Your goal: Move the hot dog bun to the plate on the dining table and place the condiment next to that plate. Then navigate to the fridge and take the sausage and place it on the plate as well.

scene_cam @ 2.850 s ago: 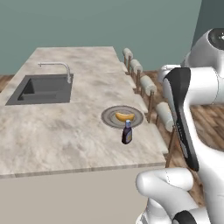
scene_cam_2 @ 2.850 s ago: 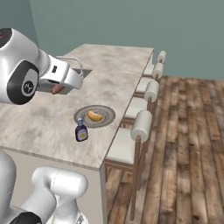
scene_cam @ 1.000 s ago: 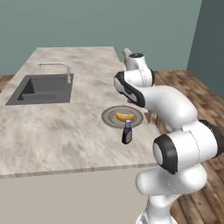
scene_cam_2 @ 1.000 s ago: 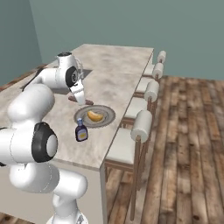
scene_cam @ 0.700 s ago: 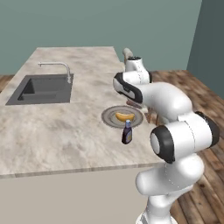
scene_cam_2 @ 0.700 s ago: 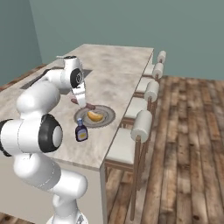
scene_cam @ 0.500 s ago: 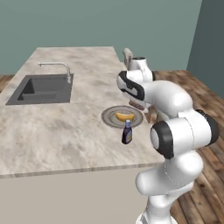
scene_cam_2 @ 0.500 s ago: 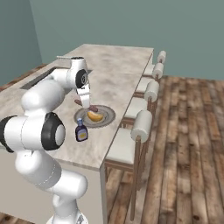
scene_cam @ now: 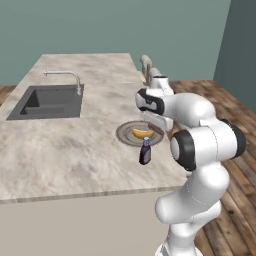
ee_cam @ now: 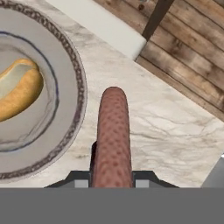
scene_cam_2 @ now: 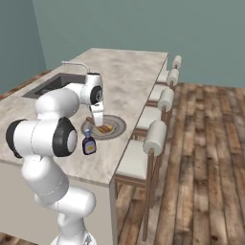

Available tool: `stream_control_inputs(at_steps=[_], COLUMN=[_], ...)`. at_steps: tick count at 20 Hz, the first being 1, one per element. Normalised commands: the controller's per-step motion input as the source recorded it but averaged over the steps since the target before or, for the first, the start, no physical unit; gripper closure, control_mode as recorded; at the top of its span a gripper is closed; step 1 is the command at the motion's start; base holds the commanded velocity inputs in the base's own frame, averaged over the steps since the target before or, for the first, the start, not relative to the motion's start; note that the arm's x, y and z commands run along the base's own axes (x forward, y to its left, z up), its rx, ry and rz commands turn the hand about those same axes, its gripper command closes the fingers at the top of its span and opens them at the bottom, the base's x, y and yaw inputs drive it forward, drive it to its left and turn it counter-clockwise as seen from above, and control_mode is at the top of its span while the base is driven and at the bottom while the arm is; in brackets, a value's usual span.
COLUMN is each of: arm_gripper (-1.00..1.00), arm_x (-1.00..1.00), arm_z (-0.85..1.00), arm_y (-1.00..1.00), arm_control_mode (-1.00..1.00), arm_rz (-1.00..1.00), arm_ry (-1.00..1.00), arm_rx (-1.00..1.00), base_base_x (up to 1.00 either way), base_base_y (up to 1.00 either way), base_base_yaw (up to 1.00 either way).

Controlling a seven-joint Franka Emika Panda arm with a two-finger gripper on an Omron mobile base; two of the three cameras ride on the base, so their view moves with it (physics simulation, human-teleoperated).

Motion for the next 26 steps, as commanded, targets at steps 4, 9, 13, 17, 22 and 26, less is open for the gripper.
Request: stream_control_inputs(at_steps=[4, 9, 13, 17, 22, 26], arm_gripper=[1.00, 1.00, 1.00, 1.00, 1.00, 1.00], arm_x=[0.25, 0.37, 0.44, 0.46, 0.46, 0.43], arm_z=[-0.41, -0.29, -0.34, -0.34, -0.18, -0.07], arm_y=[0.10, 0.11, 0.18, 0.09, 0.09, 0.04], arm_control_mode=[-1.00, -1.00, -1.00, -1.00, -1.00, -1.00], arm_rz=[-0.01, -0.02, -0.03, -0.03, -0.06, -0.05], arm_ry=[0.00, -0.05, -0.05, -0.01, 0.00, 0.00], arm_rx=[0.03, 0.02, 0.00, 0.00, 0.00, 0.00], base_base_x=[0.00, 0.00, 0.00, 0.00, 0.00, 0.00], base_base_y=[0.00, 0.00, 0.00, 0.00, 0.00, 0.00], base_base_yaw=[0.00, 0.00, 0.00, 0.00, 0.00, 0.00])
